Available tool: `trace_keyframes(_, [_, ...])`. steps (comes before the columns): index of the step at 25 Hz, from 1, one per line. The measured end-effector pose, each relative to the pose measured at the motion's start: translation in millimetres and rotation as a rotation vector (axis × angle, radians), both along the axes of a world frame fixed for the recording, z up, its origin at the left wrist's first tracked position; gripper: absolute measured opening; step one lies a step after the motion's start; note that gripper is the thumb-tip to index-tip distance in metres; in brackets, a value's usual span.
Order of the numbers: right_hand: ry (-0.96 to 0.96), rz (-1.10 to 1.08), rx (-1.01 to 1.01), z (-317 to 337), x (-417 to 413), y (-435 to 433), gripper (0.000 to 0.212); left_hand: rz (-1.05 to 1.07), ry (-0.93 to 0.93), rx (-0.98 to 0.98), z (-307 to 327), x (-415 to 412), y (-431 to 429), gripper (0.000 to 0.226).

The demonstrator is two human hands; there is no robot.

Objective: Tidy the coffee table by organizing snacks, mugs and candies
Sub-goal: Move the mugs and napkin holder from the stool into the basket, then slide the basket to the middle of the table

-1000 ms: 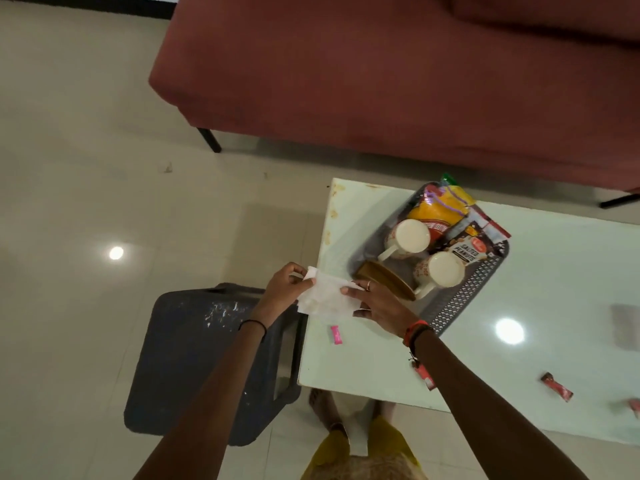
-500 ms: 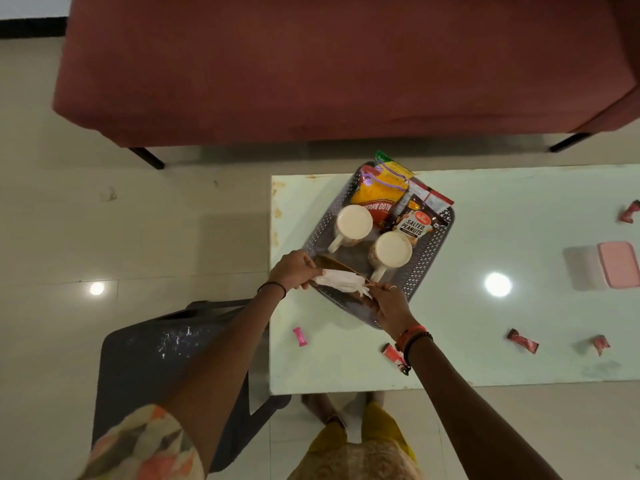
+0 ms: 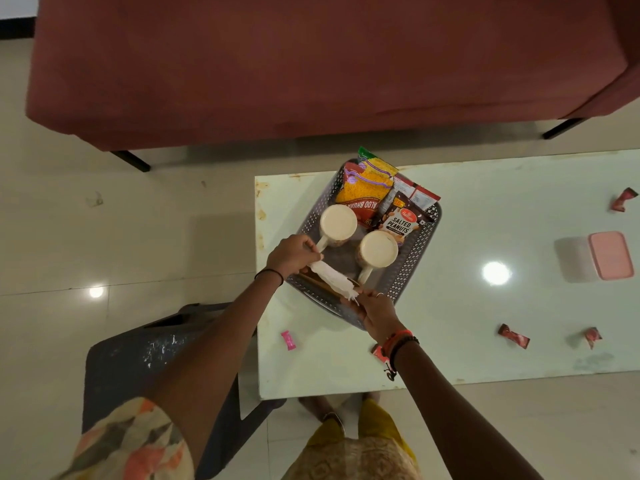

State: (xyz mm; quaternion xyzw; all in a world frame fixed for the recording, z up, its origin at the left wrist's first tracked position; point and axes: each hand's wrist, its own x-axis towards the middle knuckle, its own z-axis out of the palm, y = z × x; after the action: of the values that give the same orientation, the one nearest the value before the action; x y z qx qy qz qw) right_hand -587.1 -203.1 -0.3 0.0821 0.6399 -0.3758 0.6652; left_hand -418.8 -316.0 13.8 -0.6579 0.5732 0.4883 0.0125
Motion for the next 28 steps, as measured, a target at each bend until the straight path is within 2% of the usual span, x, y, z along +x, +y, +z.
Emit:
trace_keyframes(4, [0.072, 0.012, 0.018, -2.4, 3.3, -1.6, 0.013, -0.083, -0.104, -0.014, -12.2, 1.3, 10.3, 0.012])
trace_keyframes(8, [0.146, 0.078, 0.071, -7.7, 0.0, -7.5, 0.013, -0.015, -0.133, -0.021, -21.5, 2.4, 16.6, 0.012])
trace_keyframes(12, [0.198, 0.022, 0.072, -17.5, -1.1, -13.4, 0.024, 0.035, -0.137, -0.03, -27.4, 2.4, 18.8, 0.013])
trace_keyframes(16, [0.217, 0.129, 0.113, -24.8, -5.4, -9.2, 0.019, 0.104, -0.131, -0.059, -30.2, 5.2, 27.4, 0.012])
trace_keyframes(19, [0.298, 0.248, 0.121, -25.8, -11.2, -5.6, 0.02, 0.302, -0.07, -0.162, -26.9, 10.0, 34.7, 0.016])
trace_keyframes(22, [0.42, 0.406, 0.059, -17.0, -19.4, -3.3, 0.028, 0.699, -0.008, -0.301, -22.3, 8.2, 55.0, 0.021])
trace_keyframes(23, [0.426, 0.424, 0.026, -11.0, -24.5, -5.5, 0.027, 0.833, -0.005, -0.263, -22.3, 4.5, 63.7, 0.025])
trace_keyframes(25, [0.442, 0.442, -0.049, 6.2, -39.5, -17.7, 0.018, 1.044, 0.03, -0.003, -22.8, -7.9, 81.4, 0.04])
trace_keyframes(27, [0.502, 0.468, -0.139, 24.4, -61.7, -40.4, 0.011, 1.138, 0.123, 0.268, -21.7, -22.2, 92.9, 0.052])
trace_keyframes(28, [0.546, 0.484, -0.183, 32.8, -74.1, -55.1, 0.012, 1.137, 0.183, 0.319, -21.3, -27.5, 95.6, 0.051])
